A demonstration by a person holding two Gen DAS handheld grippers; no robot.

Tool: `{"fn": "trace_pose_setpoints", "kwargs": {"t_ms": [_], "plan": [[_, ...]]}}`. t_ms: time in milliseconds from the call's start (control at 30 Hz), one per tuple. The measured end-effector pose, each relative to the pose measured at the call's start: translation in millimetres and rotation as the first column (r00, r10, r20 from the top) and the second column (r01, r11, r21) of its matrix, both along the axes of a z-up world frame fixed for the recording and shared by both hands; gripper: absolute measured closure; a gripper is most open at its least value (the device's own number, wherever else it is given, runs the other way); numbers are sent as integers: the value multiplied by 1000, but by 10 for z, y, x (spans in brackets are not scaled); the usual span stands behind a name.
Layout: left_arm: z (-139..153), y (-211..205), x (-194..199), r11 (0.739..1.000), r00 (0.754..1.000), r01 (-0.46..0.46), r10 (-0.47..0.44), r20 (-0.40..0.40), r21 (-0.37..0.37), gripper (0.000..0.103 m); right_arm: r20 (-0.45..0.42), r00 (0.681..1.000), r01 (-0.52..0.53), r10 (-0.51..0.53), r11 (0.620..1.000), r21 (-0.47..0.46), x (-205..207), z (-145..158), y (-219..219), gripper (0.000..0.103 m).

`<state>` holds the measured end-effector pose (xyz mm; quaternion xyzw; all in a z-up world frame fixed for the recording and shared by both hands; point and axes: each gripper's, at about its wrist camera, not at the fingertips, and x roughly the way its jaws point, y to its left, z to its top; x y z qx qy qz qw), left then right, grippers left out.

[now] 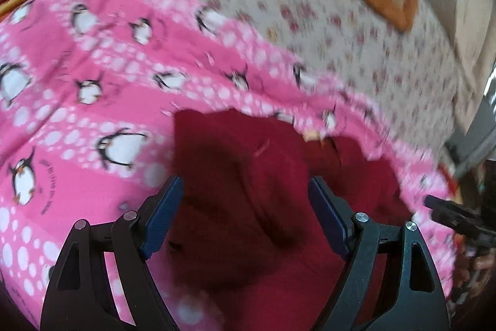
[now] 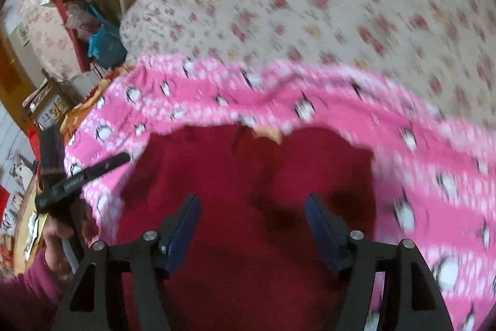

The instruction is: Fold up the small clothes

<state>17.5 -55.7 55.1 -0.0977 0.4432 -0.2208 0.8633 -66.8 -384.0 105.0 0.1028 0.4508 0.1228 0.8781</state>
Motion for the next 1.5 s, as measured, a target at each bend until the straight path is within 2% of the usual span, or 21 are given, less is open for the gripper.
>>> {"fn": "trace_pose_setpoints", "kwargs": {"t_ms": [133,167,200,267,300,367,433,533,600,667,733,933,1000,1033,1067,1133,1200,1267,1333,1433,1500], "plan": [[-177,-226,140,998,996,46,-43,-82,38,34,-36,999,21,-20,1000,22,-304,-179,-158,35],[-201,-251,155,998,995,46,-42,-87,43,34,-34,999,21,-20,999,28,-357,-196,-180,35],[-218,-279,170,998,996,44,-40,-85,53,39,-30,999,23,-22,999,35,-400,-210,-193,35],[-206,-320,177,995,997,37,-30,-66,95,62,-18,999,32,-31,999,43,-495,-230,-234,35],[-180,-304,165,995,999,24,-19,-49,92,85,-16,999,37,-37,998,46,-521,-245,-253,35],[-93,-171,159,1000,999,10,-11,-47,-16,96,-16,998,54,-53,998,35,-545,-273,-290,35],[36,-14,126,994,1000,-6,4,-22,-110,96,-11,997,78,-77,997,15,-535,-291,-312,35],[174,157,33,990,999,-41,46,28,-135,96,-6,992,124,-125,991,-46,-485,-322,-330,35],[188,231,17,987,998,-58,62,27,-149,96,-15,988,153,-156,982,-113,-427,-378,-328,35],[154,278,5,986,998,-65,67,9,-155,96,-35,985,164,-170,977,-137,-356,-459,-331,35],[114,253,-30,988,999,-53,54,-1,-143,96,-60,978,194,-201,975,-105,-291,-520,-393,35],[88,119,-139,995,1000,-12,14,18,-96,96,-138,936,341,-323,929,142,-117,-647,-752,35],[75,119,-161,995,1000,-11,11,6,-97,96,-164,928,360,-334,918,167,-77,-728,-830,58],[70,137,-180,994,1000,-10,10,-9,-110,96,-187,923,360,-337,927,107,-49,-770,-826,73],[70,156,-204,992,1000,-9,7,-20,-124,96,-192,926,338,-325,940,39,-49,-792,-797,77],[100,161,-292,989,999,16,-20,-27,-144,96,-152,947,285,-284,958,-17,-137,-755,-742,81],[107,90,-336,996,999,26,-27,-18,-89,96,-115,955,261,-273,959,-109,-229,-693,-679,84],[19,47,-308,1000,999,5,-7,-39,-31,96,-108,949,275,-296,945,-176,-267,-716,-688,84],[-80,112,-261,999,996,-33,31,-87,-26,96,-123,939,300,-322,939,-166,-270,-753,-764,84],[-139,269,-190,991,987,-73,56,-153,-109,96,-116,928,341,-354,932,-120,-312,-700,-825,84],[-106,314,-201,987,986,-96,76,-150,-132,96,-88,902,415,-422,906,-87,-364,-611,-894,78]]}}
